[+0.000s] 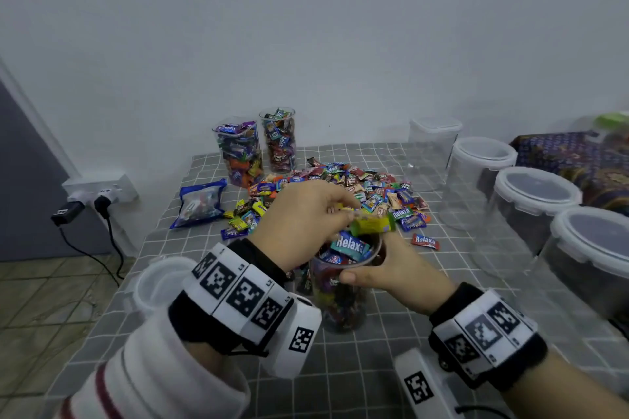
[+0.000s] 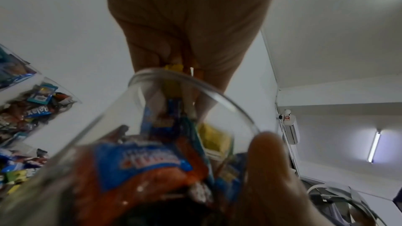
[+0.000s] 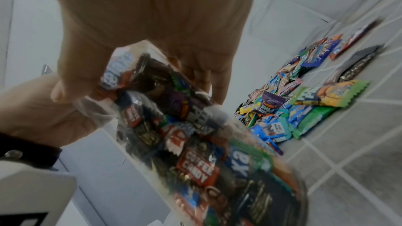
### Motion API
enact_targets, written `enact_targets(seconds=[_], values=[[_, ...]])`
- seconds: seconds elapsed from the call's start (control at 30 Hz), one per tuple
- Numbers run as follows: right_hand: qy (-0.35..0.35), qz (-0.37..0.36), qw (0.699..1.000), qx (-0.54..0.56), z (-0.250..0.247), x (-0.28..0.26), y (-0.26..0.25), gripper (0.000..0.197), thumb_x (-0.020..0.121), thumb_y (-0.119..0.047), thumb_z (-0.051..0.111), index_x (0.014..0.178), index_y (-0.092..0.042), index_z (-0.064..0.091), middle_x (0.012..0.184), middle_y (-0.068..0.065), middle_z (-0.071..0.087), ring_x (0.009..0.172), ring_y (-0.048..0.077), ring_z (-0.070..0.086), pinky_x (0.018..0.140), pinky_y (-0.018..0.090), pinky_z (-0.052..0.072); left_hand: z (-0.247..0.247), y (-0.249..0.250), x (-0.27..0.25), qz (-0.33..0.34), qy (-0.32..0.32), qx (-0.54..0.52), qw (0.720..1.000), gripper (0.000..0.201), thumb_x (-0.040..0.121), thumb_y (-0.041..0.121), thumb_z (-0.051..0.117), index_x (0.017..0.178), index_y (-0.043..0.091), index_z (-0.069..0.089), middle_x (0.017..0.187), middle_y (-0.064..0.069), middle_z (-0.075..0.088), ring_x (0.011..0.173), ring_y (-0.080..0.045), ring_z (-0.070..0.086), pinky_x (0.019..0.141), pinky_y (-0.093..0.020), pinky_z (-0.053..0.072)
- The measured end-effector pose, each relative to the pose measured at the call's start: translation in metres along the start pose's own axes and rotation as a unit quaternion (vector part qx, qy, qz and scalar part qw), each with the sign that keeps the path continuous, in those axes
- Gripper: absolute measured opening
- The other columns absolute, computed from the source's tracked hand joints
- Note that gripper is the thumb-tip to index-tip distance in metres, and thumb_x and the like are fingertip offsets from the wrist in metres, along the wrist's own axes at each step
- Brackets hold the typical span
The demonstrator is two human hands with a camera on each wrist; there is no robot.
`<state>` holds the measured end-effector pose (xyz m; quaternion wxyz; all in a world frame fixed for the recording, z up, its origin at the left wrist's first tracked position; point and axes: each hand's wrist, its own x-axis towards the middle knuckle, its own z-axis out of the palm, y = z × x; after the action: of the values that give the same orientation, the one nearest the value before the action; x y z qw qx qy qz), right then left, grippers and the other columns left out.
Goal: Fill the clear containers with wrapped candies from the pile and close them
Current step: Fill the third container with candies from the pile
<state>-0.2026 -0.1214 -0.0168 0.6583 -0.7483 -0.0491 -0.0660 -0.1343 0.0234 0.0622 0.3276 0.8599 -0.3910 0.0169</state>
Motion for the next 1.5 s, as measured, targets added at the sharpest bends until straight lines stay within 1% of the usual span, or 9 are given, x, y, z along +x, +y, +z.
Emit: enact_targets(seconds=[0.23,0.53,0.6,0.73,0.93,1.07,1.23,1.33,1.5], values=[[-0.001,0.009,1.000,0.008,0.000,-0.002,-0.001,0.078,0.060,-0.018,0.083,0.127,-0.019,0.043,0.120,-0.007,0.064,0.112,0.010,0.060,0.089,0.020,0.048,-0.010,0.000,0.001,0.003,0.058,-0.001,0.998,0.017,0.085,0.023,0.064,0.100,0.029,0.071,0.101,0.007,0.062,0.085,-0.007,0.062,0.083,-0.033,0.049],[0.001,0.015,0.999,0.032,0.001,-0.003,0.001,0.073,0.061,-0.009,0.081,0.122,-0.019,0.043,0.116,0.000,0.064,0.109,0.010,0.062,0.088,0.024,0.049,-0.004,0.016,0.002,0.018,-0.114,0.111,0.987,0.018,0.086,0.028,0.061,0.099,0.032,0.073,0.082,0.012,0.068,0.075,-0.004,0.057,0.071,-0.023,0.043],[0.000,0.017,0.999,0.030,0.001,-0.004,0.001,0.073,0.059,-0.013,0.082,0.118,-0.027,0.042,0.110,-0.004,0.067,0.106,0.008,0.063,0.087,0.023,0.050,-0.009,0.016,0.003,0.015,-0.101,0.109,0.989,0.018,0.088,0.029,0.060,0.098,0.034,0.073,0.075,0.015,0.063,0.064,-0.001,0.051,0.061,-0.019,0.037],[-0.001,0.012,1.000,0.017,0.001,-0.004,-0.001,0.079,0.052,-0.028,0.082,0.120,-0.030,0.042,0.114,-0.005,0.065,0.108,0.010,0.062,0.090,0.024,0.049,-0.014,0.015,0.005,0.026,-0.035,0.158,0.986,0.018,0.089,0.033,0.056,0.101,0.036,0.070,0.087,0.013,0.065,0.080,-0.005,0.055,0.066,-0.024,0.037],[0.014,0.002,1.000,-0.008,0.002,-0.005,-0.004,0.074,0.053,-0.029,0.083,0.116,-0.028,0.044,0.113,-0.009,0.060,0.105,0.000,0.060,0.083,0.016,0.047,-0.005,0.012,0.003,0.053,-0.135,0.109,0.983,0.014,0.085,0.033,0.063,0.095,0.035,0.073,0.083,0.013,0.064,0.075,-0.002,0.053,0.069,-0.023,0.040],[0.005,0.013,1.000,-0.006,0.002,-0.006,-0.004,0.073,0.060,-0.022,0.082,0.120,-0.031,0.041,0.118,-0.008,0.059,0.108,0.001,0.060,0.087,0.017,0.047,-0.010,0.003,0.003,0.048,-0.091,0.060,0.993,0.011,0.084,0.032,0.064,0.090,0.034,0.074,0.066,0.021,0.057,0.066,0.003,0.052,0.061,-0.019,0.037],[-0.029,0.024,0.996,-0.079,-0.004,-0.008,-0.013,0.080,0.063,-0.025,0.082,0.128,-0.032,0.035,0.125,-0.014,0.054,0.114,-0.004,0.053,0.096,0.015,0.042,-0.019,-0.017,0.003,-0.017,0.003,-0.049,0.999,0.009,0.086,0.027,0.065,0.087,0.030,0.074,0.075,0.020,0.065,0.073,0.003,0.059,0.072,-0.020,0.045],[-0.087,0.064,0.961,-0.255,-0.021,-0.009,-0.016,0.076,0.068,-0.035,0.080,0.127,-0.044,0.032,0.130,-0.021,0.050,0.116,-0.004,0.050,0.100,0.018,0.039,-0.024,-0.038,0.004,-0.062,0.014,-0.041,0.997,0.010,0.087,0.026,0.064,0.091,0.027,0.074,0.091,0.012,0.070,0.085,-0.004,0.062,0.082,-0.028,0.049],[-0.083,0.176,0.788,-0.584,-0.045,-0.003,-0.014,0.069,0.084,-0.048,0.060,0.141,-0.025,0.030,0.143,-0.001,0.042,0.123,0.018,0.047,0.098,0.030,0.040,-0.022,-0.064,-0.002,-0.139,-0.062,0.083,0.985,0.022,0.087,0.032,0.064,0.110,0.031,0.066,0.102,0.014,0.063,0.095,-0.010,0.058,0.078,-0.026,0.043]])
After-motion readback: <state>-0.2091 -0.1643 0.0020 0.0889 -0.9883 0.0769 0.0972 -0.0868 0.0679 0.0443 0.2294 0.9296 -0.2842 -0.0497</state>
